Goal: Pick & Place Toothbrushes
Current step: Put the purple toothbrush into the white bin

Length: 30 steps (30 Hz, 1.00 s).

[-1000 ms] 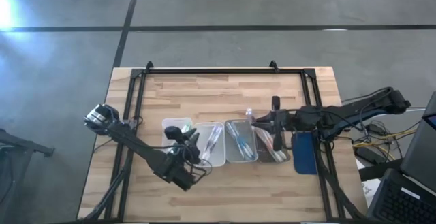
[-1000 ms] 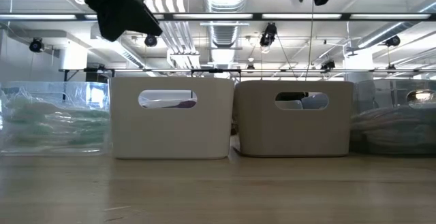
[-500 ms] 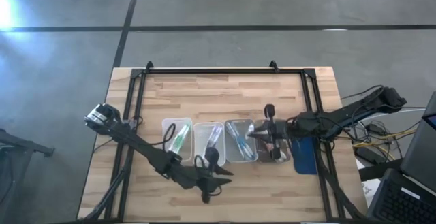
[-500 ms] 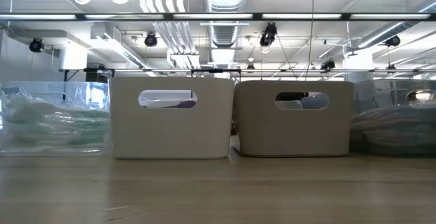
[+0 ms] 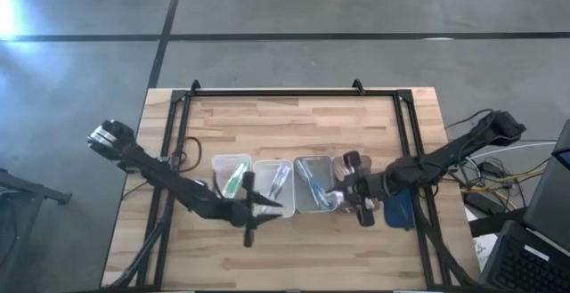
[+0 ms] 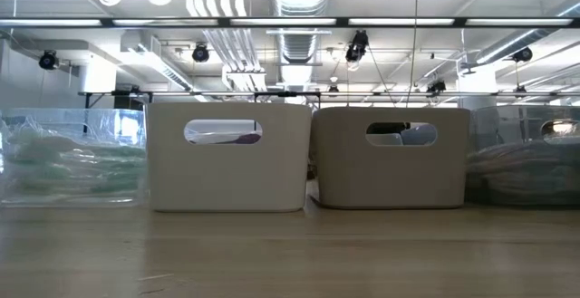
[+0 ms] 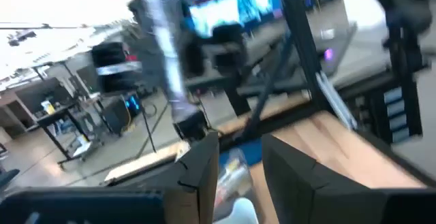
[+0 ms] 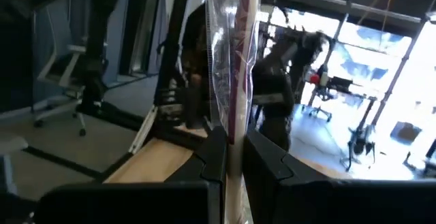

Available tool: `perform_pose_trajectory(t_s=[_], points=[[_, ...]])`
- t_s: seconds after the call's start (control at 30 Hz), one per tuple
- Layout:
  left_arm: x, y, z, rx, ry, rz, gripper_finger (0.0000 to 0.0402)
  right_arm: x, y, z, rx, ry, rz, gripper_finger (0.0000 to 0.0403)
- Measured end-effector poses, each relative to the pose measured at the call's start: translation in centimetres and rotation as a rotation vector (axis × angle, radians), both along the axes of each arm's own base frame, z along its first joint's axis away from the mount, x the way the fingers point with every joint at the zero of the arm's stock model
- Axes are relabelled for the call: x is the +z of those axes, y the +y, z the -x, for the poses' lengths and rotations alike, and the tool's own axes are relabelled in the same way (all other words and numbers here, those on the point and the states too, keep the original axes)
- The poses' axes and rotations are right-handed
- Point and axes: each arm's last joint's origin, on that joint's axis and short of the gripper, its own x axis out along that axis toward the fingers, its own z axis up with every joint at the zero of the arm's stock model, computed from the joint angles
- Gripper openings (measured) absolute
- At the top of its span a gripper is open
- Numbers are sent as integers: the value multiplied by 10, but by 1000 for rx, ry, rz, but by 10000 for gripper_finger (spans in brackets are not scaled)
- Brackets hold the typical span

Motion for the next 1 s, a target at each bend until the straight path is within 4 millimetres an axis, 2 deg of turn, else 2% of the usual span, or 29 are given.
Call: perform_pose_trajectory(t_s=[0.17,0.33,0.53,0.7,0.87,1.0], points=[[-12,17,28,-22,-96,89,117,-5,7,-10,7,-58,25,23],[-20,24,40,-31,-124,107,117,-13,17,-32,3,-55,53,23],[-19,23,39,-32,-131,112,121,-15,34,-67,7,-4,60,23],[-19,22,40,-36,-131,112,161,-20,44,-92,9,106,66,23],[-18,22,40,-43,-138,116,204,-22,51,-107,1,109,83,23],[-15,20,40,-117,-161,100,213,-27,52,-115,-73,125,95,23]])
